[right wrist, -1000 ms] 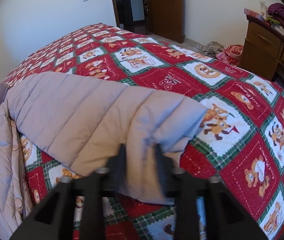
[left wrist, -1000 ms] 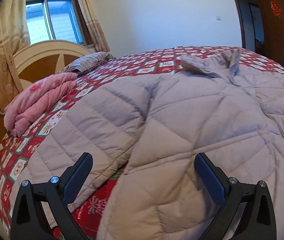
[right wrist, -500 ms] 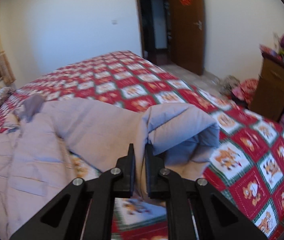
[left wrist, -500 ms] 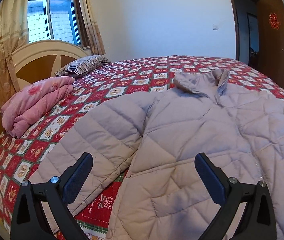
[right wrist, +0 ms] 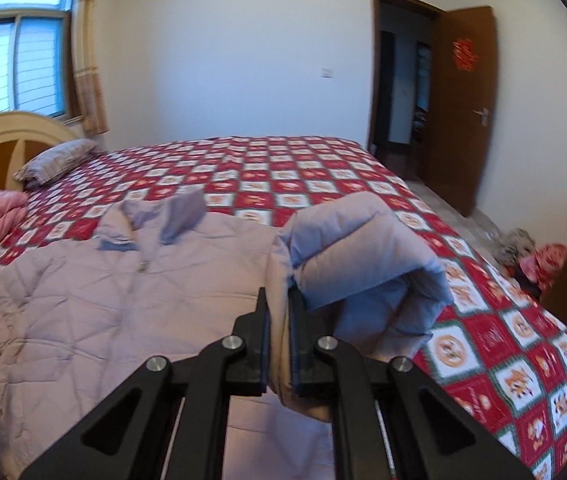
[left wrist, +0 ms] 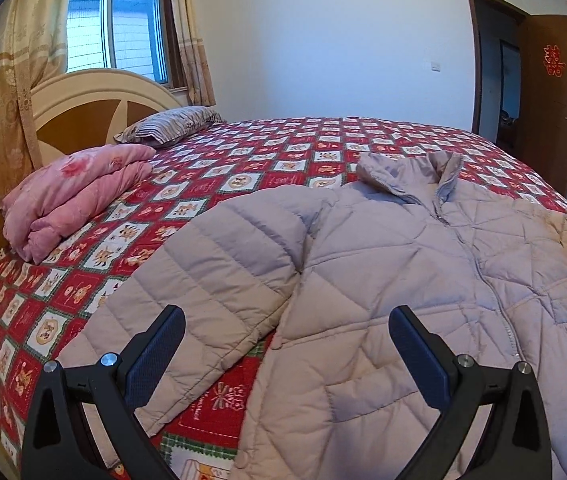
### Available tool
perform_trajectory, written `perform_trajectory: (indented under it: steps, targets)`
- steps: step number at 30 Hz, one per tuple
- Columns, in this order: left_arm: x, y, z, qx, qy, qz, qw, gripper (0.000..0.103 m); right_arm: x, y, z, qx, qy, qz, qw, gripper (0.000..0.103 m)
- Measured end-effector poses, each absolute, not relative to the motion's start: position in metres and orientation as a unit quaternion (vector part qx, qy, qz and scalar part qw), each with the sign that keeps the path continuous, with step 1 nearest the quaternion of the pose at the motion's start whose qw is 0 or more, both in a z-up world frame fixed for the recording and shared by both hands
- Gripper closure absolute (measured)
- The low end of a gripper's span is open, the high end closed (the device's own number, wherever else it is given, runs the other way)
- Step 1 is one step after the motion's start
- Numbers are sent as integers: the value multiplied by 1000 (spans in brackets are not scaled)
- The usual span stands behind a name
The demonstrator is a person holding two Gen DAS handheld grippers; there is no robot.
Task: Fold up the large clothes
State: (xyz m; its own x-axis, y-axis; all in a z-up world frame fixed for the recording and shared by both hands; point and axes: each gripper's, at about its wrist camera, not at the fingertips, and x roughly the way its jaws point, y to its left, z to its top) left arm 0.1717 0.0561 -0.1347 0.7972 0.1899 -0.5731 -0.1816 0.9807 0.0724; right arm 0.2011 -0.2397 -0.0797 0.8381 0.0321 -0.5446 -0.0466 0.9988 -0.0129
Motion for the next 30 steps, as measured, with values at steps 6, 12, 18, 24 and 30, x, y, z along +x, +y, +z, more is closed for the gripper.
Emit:
perform_trajectory:
  steps: [6, 12, 18, 24, 30]
  targets:
    - [170, 75, -139, -2, 305, 108, 946, 1, 207, -185, -83, -39, 280, 57, 958, 93]
    - [169, 95, -144, -13, 309, 117, 944, 1, 214, -135, -102, -59, 287, 96, 951, 93]
    - [172, 102, -147, -21, 310, 110, 944, 1, 217, -149, -116, -42, 292, 71, 953, 16]
    - [187, 85, -157, -37, 329, 91, 939, 1, 218, -270, -132, 28, 321, -36, 946, 28]
    - [190, 54, -160, -26, 342, 71, 937, 1, 222, -300, -145, 49, 345, -24, 937, 40]
